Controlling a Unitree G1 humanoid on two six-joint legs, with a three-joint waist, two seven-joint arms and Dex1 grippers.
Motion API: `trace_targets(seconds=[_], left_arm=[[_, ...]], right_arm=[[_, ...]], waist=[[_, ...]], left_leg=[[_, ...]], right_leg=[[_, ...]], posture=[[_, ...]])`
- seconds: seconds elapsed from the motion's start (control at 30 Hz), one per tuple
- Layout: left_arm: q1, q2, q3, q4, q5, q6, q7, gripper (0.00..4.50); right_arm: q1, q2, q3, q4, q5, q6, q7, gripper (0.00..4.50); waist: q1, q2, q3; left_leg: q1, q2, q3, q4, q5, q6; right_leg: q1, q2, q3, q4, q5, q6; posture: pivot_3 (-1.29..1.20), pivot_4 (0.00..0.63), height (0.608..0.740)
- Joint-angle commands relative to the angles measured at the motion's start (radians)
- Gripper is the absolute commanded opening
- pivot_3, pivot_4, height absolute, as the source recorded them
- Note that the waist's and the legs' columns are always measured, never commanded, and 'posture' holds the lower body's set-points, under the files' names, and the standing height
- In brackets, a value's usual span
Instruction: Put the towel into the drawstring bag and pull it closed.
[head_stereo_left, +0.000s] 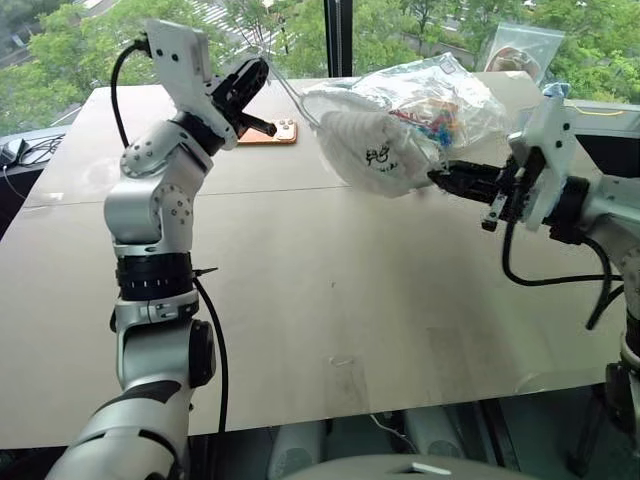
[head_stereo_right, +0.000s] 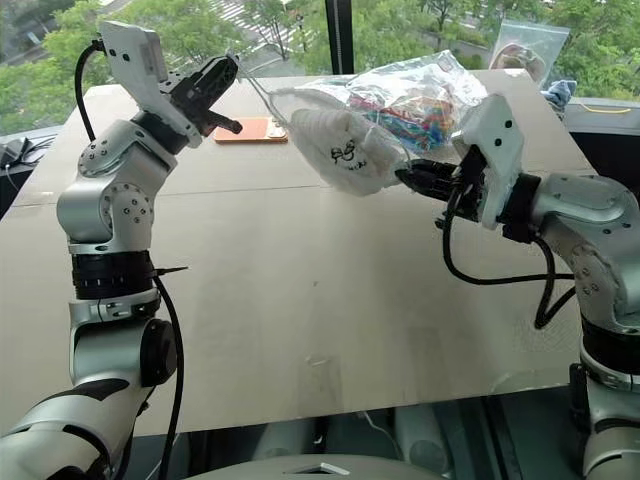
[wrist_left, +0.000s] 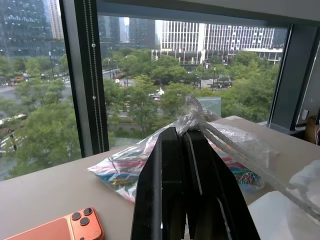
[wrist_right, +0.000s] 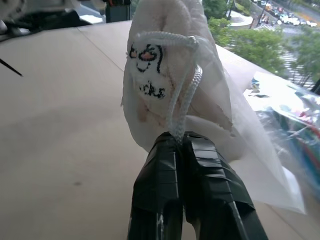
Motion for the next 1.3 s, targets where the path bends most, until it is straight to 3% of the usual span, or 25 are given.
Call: trace_targets(seconds=[0.03, 0.17, 0.3, 0.4, 0.6, 0.83, 0.97, 1.13, 1.3], left_arm=[[-0.037, 0.008, 0.0, 0.004, 0.009, -0.036, -0.016, 0.03], [-0.038, 0.013, -0.006, 0.019, 0.017, -0.045, -0.031, 0.03], [-0.038, 0.01, -0.008, 0.016, 0.018, -0.043, -0.035, 0.0], [-0.041, 0.01, -0.014, 0.013, 0.018, -0.043, -0.04, 0.0], [-0.059, 0.01, -0.021, 0.017, 0.018, -0.038, -0.053, 0.0], [-0.058, 0.008, -0.038, 0.008, 0.014, -0.02, -0.078, 0.0], [-0.052, 0.017, -0.05, -0.019, -0.004, 0.023, -0.115, 0.0], [-0.042, 0.079, -0.014, 0.084, 0.002, 0.079, -0.129, 0.0], [0.106, 0.174, -0.062, 0.089, 0.035, 0.177, -0.181, 0.0]], right_arm=[[0.01, 0.036, -0.078, -0.042, 0.206, 0.115, -0.069, 0.0], [0.068, 0.024, -0.046, -0.071, 0.256, 0.097, -0.08, 0.0], [0.116, 0.02, -0.018, -0.078, 0.251, 0.054, -0.086, 1.32], [0.155, 0.022, 0.033, -0.075, 0.186, 0.016, -0.131, 2.62], [0.219, 0.0, 0.206, -0.094, 0.06, -0.061, -0.135, 2.62], [0.2, 0.099, 0.454, 0.019, -0.134, -0.172, -0.176, 2.62], [0.156, 0.178, 0.486, 0.135, -0.218, -0.248, -0.196, 2.62], [0.101, 0.275, 0.507, 0.336, -0.39, -0.43, -0.268, 2.62], [0.044, 0.354, 0.486, 0.549, -0.552, -0.588, -0.381, 2.62]], waist=[[0.001, 0.0, 0.0], [0.004, 0.0, 0.0], [0.003, 0.0, 0.0], [0.0, 0.0, 0.0], [-0.001, 0.0, 0.0], [-0.005, 0.0, 0.0], [-0.004, 0.0, 0.0], [-0.009, 0.0, 0.0], [-0.015, 0.001, 0.0]], left_leg=[[0.0, 0.0, 0.0, 0.0, 0.0, 0.0], [0.0, 0.0, 0.0, 0.0, 0.0, 0.0], [0.0, 0.0, 0.0, 0.0, 0.0, 0.0], [0.0, 0.0, 0.0, 0.0, 0.0, 0.0], [0.0, 0.0, 0.0, 0.0, 0.0, 0.0], [0.0, 0.0, 0.0, 0.0, 0.0, 0.0], [0.0, 0.0, 0.0, 0.001, 0.0, 0.0], [0.001, 0.0, 0.0, 0.0, 0.0, 0.0], [0.002, 0.001, 0.001, -0.001, 0.0, 0.0]], right_leg=[[0.0, 0.0, 0.0, 0.0, 0.0, 0.0], [0.0, 0.0, 0.0, 0.0, 0.0, 0.0], [0.0, 0.0, 0.0, 0.0, 0.0, 0.0], [0.0, 0.0, 0.0, 0.0, 0.0, 0.0], [0.0, 0.0, 0.0, 0.0, 0.0, 0.0], [0.0, 0.0, 0.0, 0.0, 0.0, 0.0], [0.0, 0.0, 0.0, 0.001, 0.0, 0.0], [0.0, 0.001, 0.0, 0.001, 0.0, 0.0], [-0.001, 0.002, 0.002, 0.002, 0.0, 0.0]], posture=[[0.0, 0.15, 0.74], [0.0, 0.15, 0.74], [0.0, 0.15, 0.74], [0.0, 0.15, 0.74], [0.0, 0.15, 0.74], [0.0, 0.15, 0.74], [0.0, 0.15, 0.74], [0.0, 0.15, 0.74], [0.0, 0.15, 0.74]])
